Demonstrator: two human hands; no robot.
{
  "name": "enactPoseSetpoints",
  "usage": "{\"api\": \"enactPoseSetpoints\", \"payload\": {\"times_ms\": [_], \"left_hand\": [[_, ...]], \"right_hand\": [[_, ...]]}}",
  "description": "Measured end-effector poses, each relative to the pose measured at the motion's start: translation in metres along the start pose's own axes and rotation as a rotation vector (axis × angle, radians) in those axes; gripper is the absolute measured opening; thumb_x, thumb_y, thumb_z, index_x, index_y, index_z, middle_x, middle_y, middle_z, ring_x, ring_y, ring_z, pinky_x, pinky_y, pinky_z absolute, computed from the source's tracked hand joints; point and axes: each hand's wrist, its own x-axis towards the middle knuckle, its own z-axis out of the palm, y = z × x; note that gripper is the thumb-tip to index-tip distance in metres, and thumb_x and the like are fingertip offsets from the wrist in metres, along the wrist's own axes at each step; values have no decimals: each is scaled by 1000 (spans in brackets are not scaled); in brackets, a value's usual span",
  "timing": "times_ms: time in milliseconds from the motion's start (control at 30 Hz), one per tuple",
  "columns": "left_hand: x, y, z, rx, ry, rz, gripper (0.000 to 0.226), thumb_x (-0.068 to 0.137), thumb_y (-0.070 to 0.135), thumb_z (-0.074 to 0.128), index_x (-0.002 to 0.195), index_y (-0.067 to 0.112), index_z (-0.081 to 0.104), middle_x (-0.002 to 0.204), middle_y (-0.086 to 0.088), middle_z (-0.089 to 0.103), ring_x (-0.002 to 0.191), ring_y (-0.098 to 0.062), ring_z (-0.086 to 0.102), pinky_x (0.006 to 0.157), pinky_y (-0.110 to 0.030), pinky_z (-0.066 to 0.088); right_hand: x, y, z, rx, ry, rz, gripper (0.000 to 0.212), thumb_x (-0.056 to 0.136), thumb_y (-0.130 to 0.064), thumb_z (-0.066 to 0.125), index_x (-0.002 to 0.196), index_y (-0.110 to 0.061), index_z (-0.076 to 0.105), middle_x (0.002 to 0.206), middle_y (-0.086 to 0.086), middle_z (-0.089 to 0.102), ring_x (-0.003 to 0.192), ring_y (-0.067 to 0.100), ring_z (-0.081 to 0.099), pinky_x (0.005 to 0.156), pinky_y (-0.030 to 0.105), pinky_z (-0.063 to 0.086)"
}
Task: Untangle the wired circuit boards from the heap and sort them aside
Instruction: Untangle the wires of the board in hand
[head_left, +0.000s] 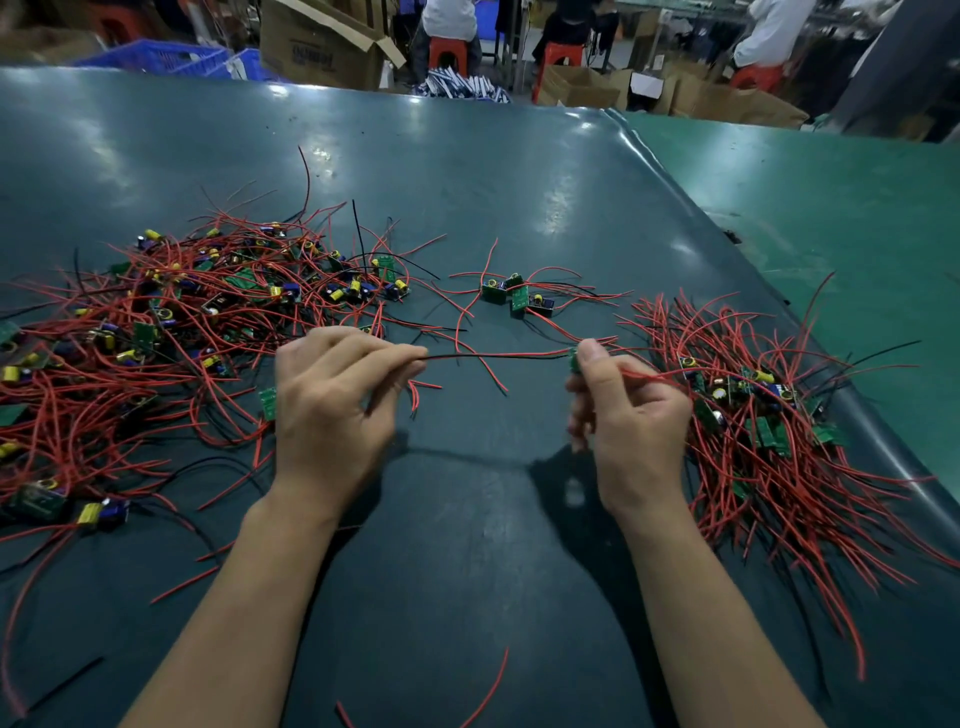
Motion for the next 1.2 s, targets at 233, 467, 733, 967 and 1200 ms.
{"api": "enactPoseSetpoints", "payload": {"times_ms": [233,467,733,967,1200], "left_hand": [[-6,-5,1,310,-130,-515,34,88,32,68,116,14,68,109,-12,66,104,-37,53,88,-46,39],[-8,-7,-2,478,-248,-659,29,86,32,67,109,15,71,112,-13,62,109,-38,47,89,-47,37],[-8,-7,-3,478,-240,-632,25,88,31,68,107,16,73,112,-9,61,108,-36,45,88,-47,34],[-2,9,-4,306,170,-286,19,98,23,59,110,14,71,106,-9,65,101,-35,55,85,-44,39],[-10,36,11,98,-73,206,28,88,13,65,115,14,72,105,-6,68,101,-29,52,87,-42,38]], "right_hand": [[19,-9,-19,301,553,12,29,96,-38,60,91,-9,56,74,5,58,45,10,52,37,20,41],[17,-5,-22,509,533,341,45,103,-45,38,96,-9,64,68,2,65,42,8,53,40,15,38],[6,-7,-7,413,366,198,35,102,-35,42,94,-10,66,74,2,66,42,13,50,39,18,36],[-5,2,12,185,-23,320,36,100,-30,50,81,-6,68,60,4,60,38,12,46,34,19,35],[-21,3,22,156,-422,288,25,82,-35,64,98,-16,69,80,4,69,49,15,58,37,22,45]]}}
